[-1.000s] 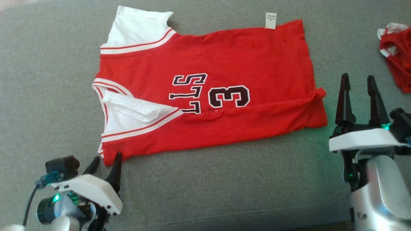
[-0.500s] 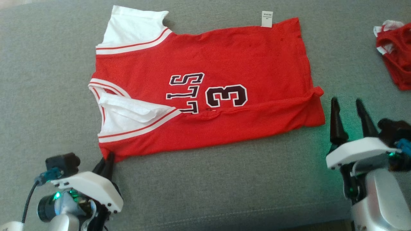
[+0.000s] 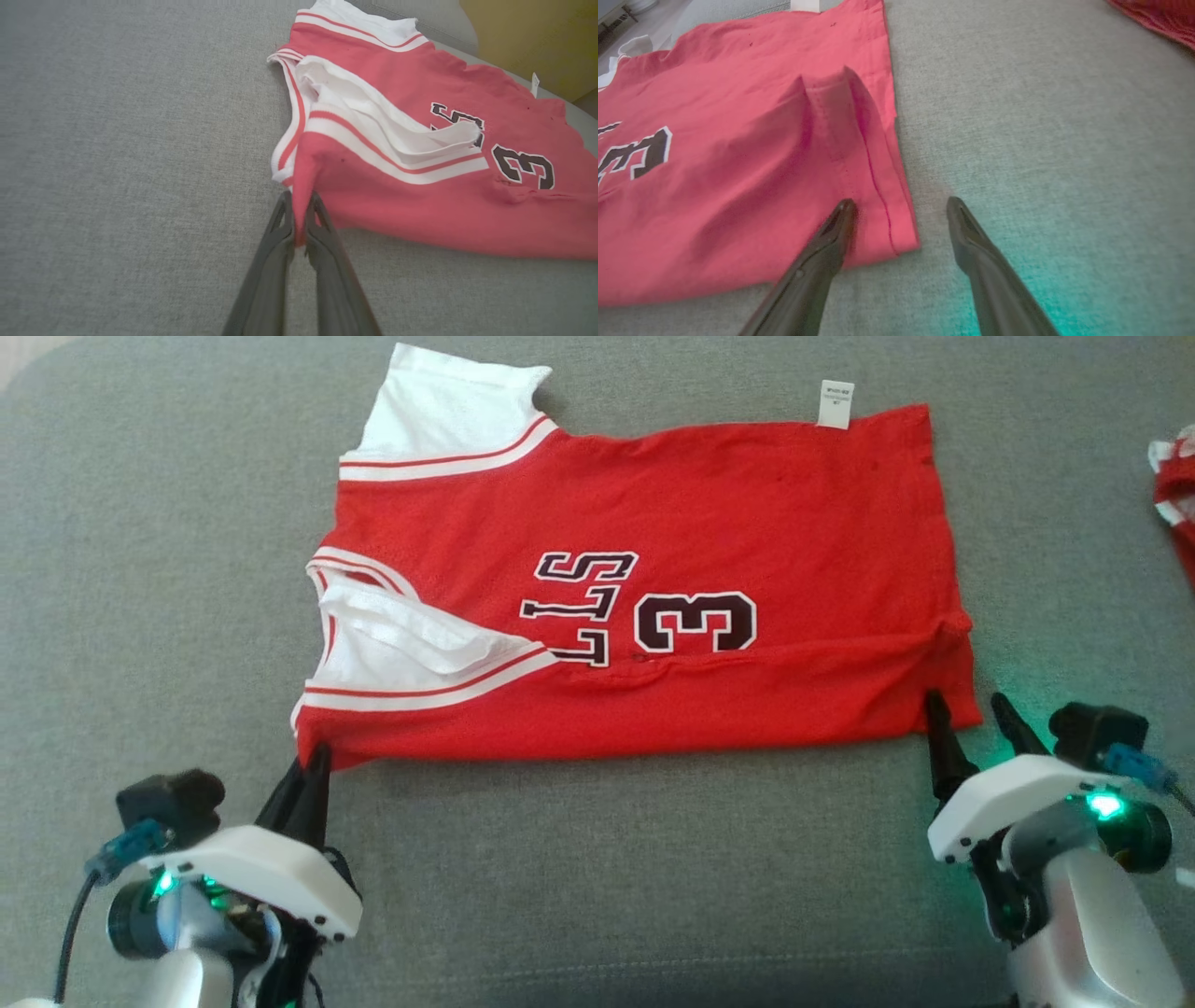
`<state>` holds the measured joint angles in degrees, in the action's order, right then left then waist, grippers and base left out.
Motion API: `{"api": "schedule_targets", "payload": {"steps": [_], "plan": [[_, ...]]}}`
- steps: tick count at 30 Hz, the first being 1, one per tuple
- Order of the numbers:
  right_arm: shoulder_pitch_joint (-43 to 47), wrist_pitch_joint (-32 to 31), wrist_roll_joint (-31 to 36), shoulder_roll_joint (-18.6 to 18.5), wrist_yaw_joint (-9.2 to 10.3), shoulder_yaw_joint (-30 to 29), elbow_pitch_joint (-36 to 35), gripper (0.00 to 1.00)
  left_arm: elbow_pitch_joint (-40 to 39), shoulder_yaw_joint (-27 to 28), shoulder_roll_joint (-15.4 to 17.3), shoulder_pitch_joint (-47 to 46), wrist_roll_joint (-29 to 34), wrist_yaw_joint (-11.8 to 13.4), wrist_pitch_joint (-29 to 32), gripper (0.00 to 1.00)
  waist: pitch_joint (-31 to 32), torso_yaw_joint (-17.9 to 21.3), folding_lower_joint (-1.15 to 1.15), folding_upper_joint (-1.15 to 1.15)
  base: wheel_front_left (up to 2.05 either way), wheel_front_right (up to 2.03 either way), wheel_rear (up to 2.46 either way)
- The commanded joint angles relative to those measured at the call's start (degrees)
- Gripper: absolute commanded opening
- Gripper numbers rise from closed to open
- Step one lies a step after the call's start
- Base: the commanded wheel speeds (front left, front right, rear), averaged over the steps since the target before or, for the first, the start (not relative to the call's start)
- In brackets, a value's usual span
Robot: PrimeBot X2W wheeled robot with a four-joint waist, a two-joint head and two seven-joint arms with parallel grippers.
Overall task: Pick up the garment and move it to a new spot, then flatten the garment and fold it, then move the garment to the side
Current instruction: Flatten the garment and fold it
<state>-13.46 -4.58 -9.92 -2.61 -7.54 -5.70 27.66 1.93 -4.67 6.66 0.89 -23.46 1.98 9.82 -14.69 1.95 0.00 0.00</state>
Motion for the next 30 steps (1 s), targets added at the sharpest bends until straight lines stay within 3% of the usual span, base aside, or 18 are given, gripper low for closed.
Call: {"api": "schedule_targets", "payload": {"steps": [1,2,4,5,6,7,8,15,20,24,30], "plan": [[-1.25,-1.1,0.07,-0.27,0.05,1.92,-0.72,1.0,-2.03,2.06,0.29,-2.0,-0.05,0.11,-0.85,0.0,0.12,-0.27,0.0,0.0,0.0,0.0,0.0],[-1.28,-1.79,-0.33,-0.27,0.05,2.31,-0.48,0.89,-1.97,1.97,0.22,-2.03,-0.1,0.05,-1.14,0.0,0.2,-0.4,0.0,0.0,0.0,0.0,0.0],[-1.23,-3.34,-1.65,-0.27,0.05,3.28,-0.11,0.49,-1.8,1.9,0.13,-2.11,-0.16,-0.04,-1.83,0.0,0.41,-0.58,0.0,0.0,0.0,0.0,0.0],[-1.16,-4.27,-2.4,-0.27,0.05,3.71,0.08,0.42,-1.71,1.88,0.12,-2.21,-0.2,-0.15,-2.22,0.0,0.56,-0.62,0.0,0.0,0.0,0.0,0.0],[-1.05,-5.22,-3.24,-0.27,0.05,4.16,0.23,0.26,-1.59,1.92,0.12,-2.33,-0.23,-0.21,-2.63,0.0,0.78,-0.63,0.0,0.0,0.0,0.0,0.0],[-0.94,-5.9,-3.95,-0.27,0.05,4.49,0.2,0.06,-1.47,1.96,0.16,-2.45,-0.22,-0.27,-3.03,0.0,0.98,-0.6,0.0,0.0,0.0,0.0,0.0],[-0.83,-6.32,-4.38,-0.27,0.05,4.61,0.04,0.0,-1.39,1.97,0.2,-2.57,-0.22,-0.37,-3.42,0.0,1.19,-0.55,0.0,0.0,0.0,0.0,0.0],[0.13,-8.32,-5.67,-0.55,0.05,3.56,-4.25,0.0,-2.04,2.03,1.03,-2.81,0.0,-0.83,-5.01,0.0,3.03,0.13,0.0,0.0,0.0,0.0,0.0],[3.06,-12.41,-9.5,-3.17,0.05,3.57,-11.77,0.0,-6.11,1.76,2.05,-0.78,0.4,-0.96,-4.62,0.0,4.05,0.66,0.0,0.0,0.0,0.0,0.0],[8.57,-17.64,-12.49,-6.23,0.05,2.45,-20.14,0.0,-12.89,0.91,2.82,4.9,0.63,-0.45,-2.11,0.0,4.55,0.86,0.0,0.0,0.0,0.0,0.0],[15.07,-22.36,-13.9,-7.21,0.05,0.42,-25.86,0.0,-17.83,-0.5,2.35,12.76,0.12,0.85,1.06,0.0,4.72,0.84,0.0,0.0,0.0,0.0,0.0]]}}
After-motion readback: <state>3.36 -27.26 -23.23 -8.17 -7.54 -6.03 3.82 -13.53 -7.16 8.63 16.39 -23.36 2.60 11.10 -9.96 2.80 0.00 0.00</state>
